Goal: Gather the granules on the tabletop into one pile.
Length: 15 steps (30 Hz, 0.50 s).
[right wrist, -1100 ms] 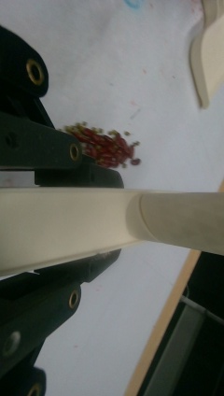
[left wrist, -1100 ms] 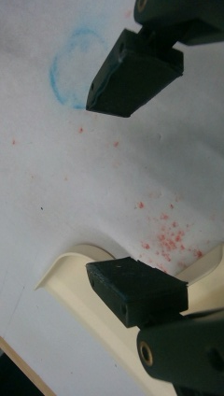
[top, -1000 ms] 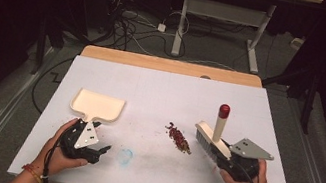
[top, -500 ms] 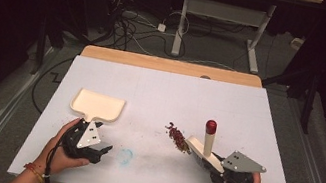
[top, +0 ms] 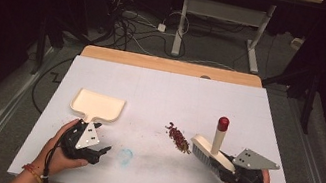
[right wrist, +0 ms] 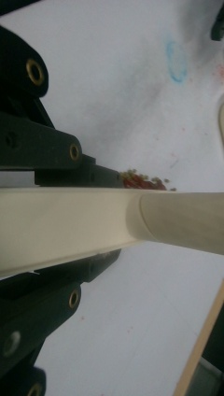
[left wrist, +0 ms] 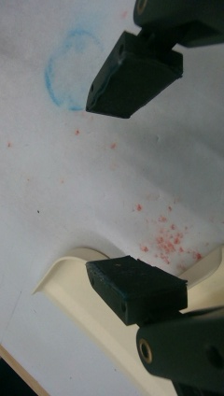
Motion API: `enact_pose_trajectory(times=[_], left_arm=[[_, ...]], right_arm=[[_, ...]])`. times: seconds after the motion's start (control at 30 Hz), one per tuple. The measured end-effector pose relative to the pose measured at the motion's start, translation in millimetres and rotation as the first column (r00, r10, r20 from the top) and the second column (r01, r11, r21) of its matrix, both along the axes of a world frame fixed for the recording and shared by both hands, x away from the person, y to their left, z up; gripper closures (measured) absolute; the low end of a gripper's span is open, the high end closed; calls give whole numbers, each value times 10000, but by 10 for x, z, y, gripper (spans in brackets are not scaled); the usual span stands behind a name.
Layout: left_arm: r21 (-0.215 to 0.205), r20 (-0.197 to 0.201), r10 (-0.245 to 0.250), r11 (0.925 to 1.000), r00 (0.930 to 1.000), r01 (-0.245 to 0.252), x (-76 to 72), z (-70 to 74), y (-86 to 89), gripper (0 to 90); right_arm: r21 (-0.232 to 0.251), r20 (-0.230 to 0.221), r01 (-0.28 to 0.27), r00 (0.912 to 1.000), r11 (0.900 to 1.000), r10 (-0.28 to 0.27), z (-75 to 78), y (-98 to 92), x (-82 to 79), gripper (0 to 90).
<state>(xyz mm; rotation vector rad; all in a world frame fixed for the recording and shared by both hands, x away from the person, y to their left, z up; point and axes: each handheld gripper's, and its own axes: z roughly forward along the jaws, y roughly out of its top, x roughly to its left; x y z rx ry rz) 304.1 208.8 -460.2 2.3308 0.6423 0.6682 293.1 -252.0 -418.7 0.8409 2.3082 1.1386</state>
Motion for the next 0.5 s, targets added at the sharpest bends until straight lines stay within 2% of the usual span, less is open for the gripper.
enact_pose_trajectory(times=[0.13,0.27,0.5], left_arm=[[-4,-6,-17,10000,10000,17,-1,-2,-7,203],[-11,-39,-74,10000,10000,74,6,-8,-16,203],[59,-74,-161,9999,9998,161,19,-11,-45,205]], right_arm=[[-80,-178,-351,9992,9993,350,18,-8,-32,675],[-72,-296,-582,9979,9983,579,-10,79,-44,675],[-360,8,-603,9982,9975,604,-33,366,69,675]])
